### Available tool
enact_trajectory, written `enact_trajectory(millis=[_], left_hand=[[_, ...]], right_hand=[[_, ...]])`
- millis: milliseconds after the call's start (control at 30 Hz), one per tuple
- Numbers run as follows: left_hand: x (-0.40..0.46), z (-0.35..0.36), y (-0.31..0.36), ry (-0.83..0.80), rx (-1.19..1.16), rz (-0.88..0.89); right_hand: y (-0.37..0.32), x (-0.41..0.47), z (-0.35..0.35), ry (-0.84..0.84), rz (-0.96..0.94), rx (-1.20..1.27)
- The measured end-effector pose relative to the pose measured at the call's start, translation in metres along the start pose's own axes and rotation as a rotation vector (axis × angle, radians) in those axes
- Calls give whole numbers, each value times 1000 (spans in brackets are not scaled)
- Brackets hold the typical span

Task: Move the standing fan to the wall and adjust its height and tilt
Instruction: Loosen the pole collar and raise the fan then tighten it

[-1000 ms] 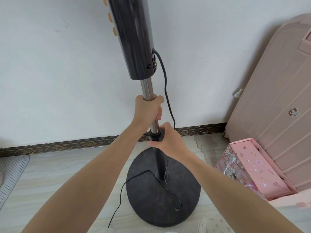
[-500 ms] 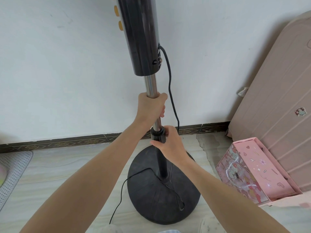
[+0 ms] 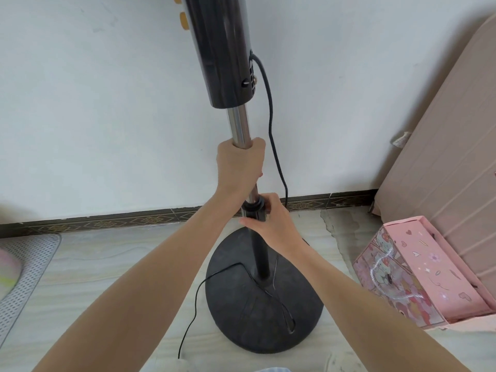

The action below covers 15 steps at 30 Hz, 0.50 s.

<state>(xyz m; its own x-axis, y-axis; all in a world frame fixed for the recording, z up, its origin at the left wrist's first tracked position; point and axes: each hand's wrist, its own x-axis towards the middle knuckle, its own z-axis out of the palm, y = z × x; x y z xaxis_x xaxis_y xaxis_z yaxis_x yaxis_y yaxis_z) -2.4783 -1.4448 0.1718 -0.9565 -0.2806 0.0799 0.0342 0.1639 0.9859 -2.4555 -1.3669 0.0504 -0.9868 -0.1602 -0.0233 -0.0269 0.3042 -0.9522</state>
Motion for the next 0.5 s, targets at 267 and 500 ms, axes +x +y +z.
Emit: enact_trajectory(millis=[267, 500], left_hand=[[-13, -34, -43, -345, 27, -39], [-35, -11, -114, -172, 99, -23]], right_hand=[[62, -9, 14, -217, 236, -76], [83, 9, 35, -189, 254, -113]])
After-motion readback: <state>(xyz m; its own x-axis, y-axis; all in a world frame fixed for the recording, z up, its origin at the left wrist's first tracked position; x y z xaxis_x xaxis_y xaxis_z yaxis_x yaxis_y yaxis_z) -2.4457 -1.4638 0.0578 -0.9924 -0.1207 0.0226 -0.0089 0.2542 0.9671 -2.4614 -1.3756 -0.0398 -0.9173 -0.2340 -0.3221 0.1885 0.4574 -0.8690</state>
